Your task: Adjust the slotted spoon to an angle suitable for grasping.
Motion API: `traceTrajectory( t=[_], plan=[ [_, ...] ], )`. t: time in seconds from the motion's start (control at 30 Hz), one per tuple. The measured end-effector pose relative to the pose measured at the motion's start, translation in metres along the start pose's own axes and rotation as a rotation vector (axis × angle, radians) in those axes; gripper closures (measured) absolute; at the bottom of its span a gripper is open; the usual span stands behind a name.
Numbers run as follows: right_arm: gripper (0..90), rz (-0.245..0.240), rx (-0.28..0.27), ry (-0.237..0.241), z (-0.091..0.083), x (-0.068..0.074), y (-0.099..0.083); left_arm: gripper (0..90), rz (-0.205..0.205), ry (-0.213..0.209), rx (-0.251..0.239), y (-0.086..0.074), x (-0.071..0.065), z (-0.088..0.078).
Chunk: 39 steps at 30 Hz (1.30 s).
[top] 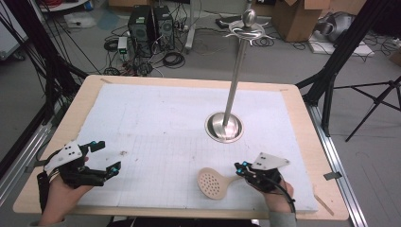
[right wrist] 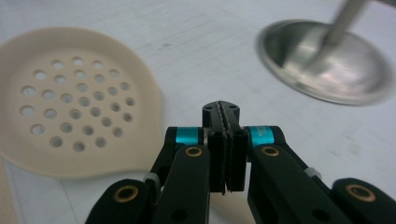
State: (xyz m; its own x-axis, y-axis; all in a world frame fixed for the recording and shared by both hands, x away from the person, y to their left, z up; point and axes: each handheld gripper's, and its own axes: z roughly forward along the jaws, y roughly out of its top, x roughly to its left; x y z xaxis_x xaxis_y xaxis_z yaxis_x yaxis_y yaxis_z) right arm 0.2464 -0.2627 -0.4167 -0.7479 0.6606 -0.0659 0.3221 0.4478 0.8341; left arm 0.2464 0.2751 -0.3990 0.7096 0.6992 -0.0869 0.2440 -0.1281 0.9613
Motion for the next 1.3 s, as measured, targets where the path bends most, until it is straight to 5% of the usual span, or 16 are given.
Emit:
traceTrajectory(
  t=[0.2,0.43,0.9,1.3],
  plan=[
    [90.0,0.118,-0.022,-0.115,-0.041,-0.024,-0.025,2.2,0.005,-0.006,-0.008,0.003,0.000,0.003],
    [90.0,0.241,0.040,-0.186,-0.048,-0.038,-0.055,2.1,0.004,-0.025,-0.006,0.005,0.002,0.011],
    [90.0,0.247,0.104,-0.237,-0.035,-0.039,-0.067,2.2,0.009,-0.042,0.000,0.006,0.001,0.018],
    [90.0,0.207,0.139,-0.262,-0.019,-0.041,-0.054,2.1,0.007,-0.037,0.003,0.005,0.000,0.016]
  ],
)
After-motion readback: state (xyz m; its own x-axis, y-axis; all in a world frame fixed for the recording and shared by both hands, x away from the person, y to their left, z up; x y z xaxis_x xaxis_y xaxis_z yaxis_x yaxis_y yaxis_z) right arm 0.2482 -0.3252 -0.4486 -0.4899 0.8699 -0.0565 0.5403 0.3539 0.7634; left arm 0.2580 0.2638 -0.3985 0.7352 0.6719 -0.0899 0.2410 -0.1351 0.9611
